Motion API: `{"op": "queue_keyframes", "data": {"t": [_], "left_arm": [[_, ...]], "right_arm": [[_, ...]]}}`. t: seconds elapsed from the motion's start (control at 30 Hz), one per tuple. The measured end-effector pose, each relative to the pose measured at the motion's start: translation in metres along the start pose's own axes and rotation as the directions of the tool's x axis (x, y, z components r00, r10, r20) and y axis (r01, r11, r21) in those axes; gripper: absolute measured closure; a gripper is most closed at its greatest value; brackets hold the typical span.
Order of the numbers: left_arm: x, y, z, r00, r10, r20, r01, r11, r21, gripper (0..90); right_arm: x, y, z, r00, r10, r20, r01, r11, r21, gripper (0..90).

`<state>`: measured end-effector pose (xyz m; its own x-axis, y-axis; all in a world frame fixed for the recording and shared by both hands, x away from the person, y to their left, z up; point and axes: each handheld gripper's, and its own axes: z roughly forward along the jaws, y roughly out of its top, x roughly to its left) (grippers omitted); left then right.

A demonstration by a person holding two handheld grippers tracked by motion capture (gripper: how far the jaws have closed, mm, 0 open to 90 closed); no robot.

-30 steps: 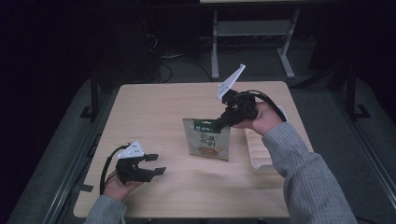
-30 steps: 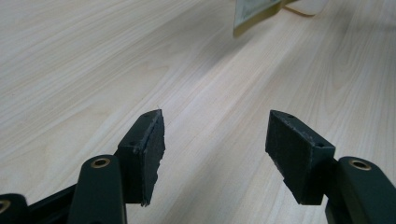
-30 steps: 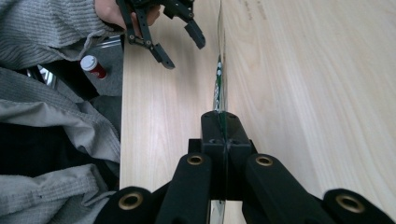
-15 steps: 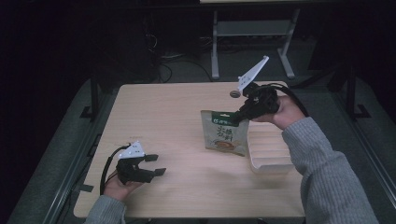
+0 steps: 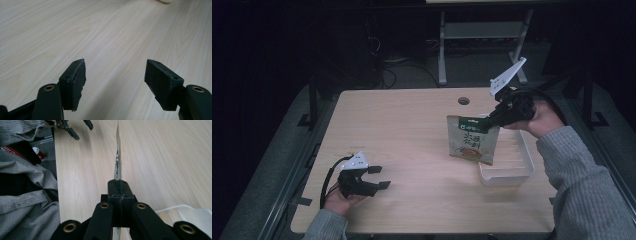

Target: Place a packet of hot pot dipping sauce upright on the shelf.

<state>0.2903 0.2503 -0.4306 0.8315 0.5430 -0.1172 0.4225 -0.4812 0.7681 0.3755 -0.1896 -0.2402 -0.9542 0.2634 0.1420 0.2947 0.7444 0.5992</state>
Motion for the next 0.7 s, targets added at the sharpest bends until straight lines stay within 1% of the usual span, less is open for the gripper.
{"op": "queue_keyframes", "data": {"t": [0.23, 0.27, 0.5, 0.6, 0.7], "left_arm": [[0.000, 0.000, 0.001, 1.0000, 0.001, -0.003, -0.001, 1.0000, 0.002, 32.2], [0.000, 0.000, 0.001, 1.0000, 0.001, -0.003, -0.001, 1.0000, 0.004, 32.1], [0.000, 0.000, 0.002, 1.0000, 0.003, 0.000, -0.003, 1.0000, 0.007, 31.5], [0.000, 0.000, 0.003, 1.0000, 0.001, 0.000, -0.001, 1.0000, 0.008, 31.2], [0.000, 0.000, 0.003, 1.0000, 0.000, 0.001, 0.000, 0.9999, 0.010, 31.0]], "right_arm": [[0.000, -0.012, -0.011, 0.9998, 0.014, 0.012, -0.014, 1.000, -0.002, 89.8], [0.000, -0.017, -0.015, 0.9997, 0.016, 0.017, -0.016, 1.000, 0.001, 89.8], [0.000, -0.028, -0.022, 0.9993, 0.029, 0.023, -0.029, 1.000, 0.005, 89.8], [0.000, -0.037, -0.028, 0.9990, 0.034, 0.029, -0.034, 0.999, 0.000, 89.8], [0.000, -0.040, -0.031, 0.9988, 0.039, 0.030, -0.039, 0.999, -0.001, 89.8]]}}
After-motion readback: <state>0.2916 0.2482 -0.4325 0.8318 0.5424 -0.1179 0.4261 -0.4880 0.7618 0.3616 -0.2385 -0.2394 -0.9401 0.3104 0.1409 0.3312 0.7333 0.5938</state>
